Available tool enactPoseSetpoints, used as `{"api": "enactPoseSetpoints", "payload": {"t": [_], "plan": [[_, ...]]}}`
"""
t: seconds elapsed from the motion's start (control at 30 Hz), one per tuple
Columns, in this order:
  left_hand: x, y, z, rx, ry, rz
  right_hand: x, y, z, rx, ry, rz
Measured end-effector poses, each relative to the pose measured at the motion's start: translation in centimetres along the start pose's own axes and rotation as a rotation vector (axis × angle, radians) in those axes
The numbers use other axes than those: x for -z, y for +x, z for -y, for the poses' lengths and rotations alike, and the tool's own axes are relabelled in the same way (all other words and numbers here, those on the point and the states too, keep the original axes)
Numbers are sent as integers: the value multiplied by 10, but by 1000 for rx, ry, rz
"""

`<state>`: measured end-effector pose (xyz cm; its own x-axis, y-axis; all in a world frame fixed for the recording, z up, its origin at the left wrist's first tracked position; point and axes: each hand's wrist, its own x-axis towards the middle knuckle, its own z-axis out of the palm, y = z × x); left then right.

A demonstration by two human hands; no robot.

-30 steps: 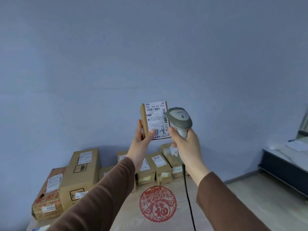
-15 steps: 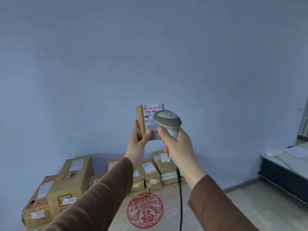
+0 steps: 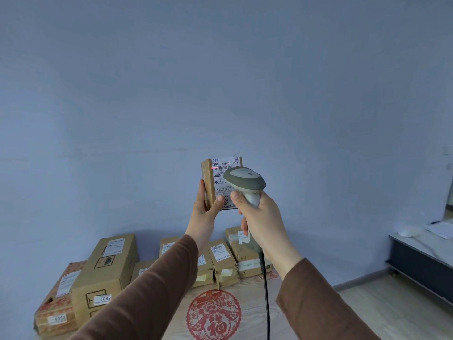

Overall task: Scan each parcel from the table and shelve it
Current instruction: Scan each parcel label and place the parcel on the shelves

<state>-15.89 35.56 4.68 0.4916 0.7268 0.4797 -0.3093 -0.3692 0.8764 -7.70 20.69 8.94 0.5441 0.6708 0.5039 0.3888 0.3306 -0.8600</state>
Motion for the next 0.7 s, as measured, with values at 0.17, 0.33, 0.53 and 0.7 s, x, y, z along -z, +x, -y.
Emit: {"api": "enactPoseSetpoints", "payload": {"t": [0.17, 0.33, 0.53, 0.7], "plan": [[8, 0, 0, 10, 0, -13, -5, 5, -3, 5, 53, 7], [29, -6, -18, 13, 12, -67, -20, 12, -2, 10, 108, -10], [91, -31, -70, 3, 59, -228, -70, 29, 8, -23, 298, 8], [157, -64, -125, 62, 72, -402, -150, 39, 35, -57, 433, 180]]}}
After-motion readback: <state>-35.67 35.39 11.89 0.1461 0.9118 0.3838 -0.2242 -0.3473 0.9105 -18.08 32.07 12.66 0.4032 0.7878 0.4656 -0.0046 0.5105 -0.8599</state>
